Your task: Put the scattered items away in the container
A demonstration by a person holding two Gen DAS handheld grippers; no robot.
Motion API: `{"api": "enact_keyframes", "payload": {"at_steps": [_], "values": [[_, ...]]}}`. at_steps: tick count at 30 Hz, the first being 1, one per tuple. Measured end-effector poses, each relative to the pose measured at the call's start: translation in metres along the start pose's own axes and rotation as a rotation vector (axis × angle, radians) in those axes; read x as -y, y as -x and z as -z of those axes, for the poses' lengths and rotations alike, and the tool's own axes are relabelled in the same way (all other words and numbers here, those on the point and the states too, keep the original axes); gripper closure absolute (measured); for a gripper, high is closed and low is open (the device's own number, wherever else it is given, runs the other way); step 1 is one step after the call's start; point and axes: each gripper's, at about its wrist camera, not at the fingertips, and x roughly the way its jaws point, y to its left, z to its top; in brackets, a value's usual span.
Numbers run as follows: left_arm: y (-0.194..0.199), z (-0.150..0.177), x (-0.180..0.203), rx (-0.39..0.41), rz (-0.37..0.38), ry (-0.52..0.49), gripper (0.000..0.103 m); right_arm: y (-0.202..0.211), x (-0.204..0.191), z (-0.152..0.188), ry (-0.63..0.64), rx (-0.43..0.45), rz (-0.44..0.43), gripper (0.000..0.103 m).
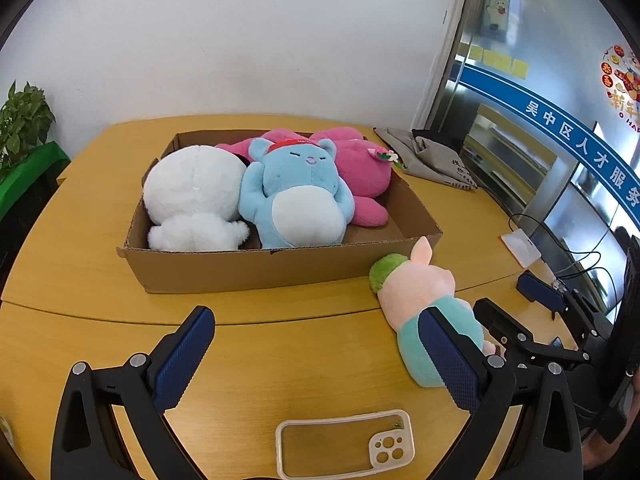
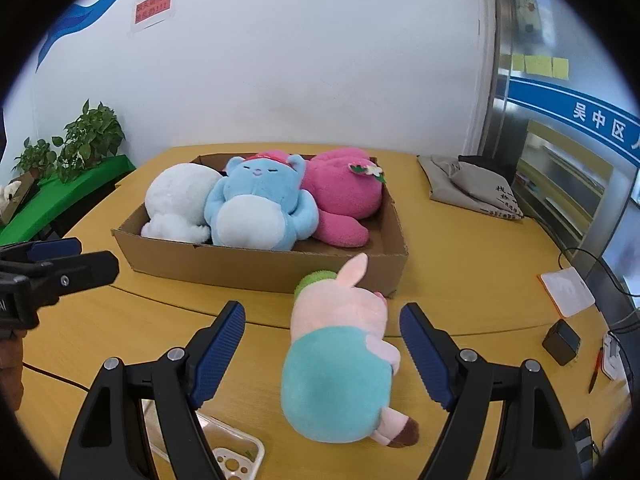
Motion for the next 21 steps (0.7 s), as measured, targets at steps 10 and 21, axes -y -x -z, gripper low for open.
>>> {"api": "enact_keyframes", "payload": {"at_steps": [10, 21], "values": [[-0.080, -0.007, 0.032, -0.172, 0.169, 0.004, 0.000, -0.048, 0.024, 0.046, -0.003, -0.157, -0.017, 0.023], [-0.188, -0.004, 0.069, -0.363, 0.247, 0.046, 0.000, -0.077, 0.030, 0.059, -0.015, -0.189, -0.150, 0.024]]}}
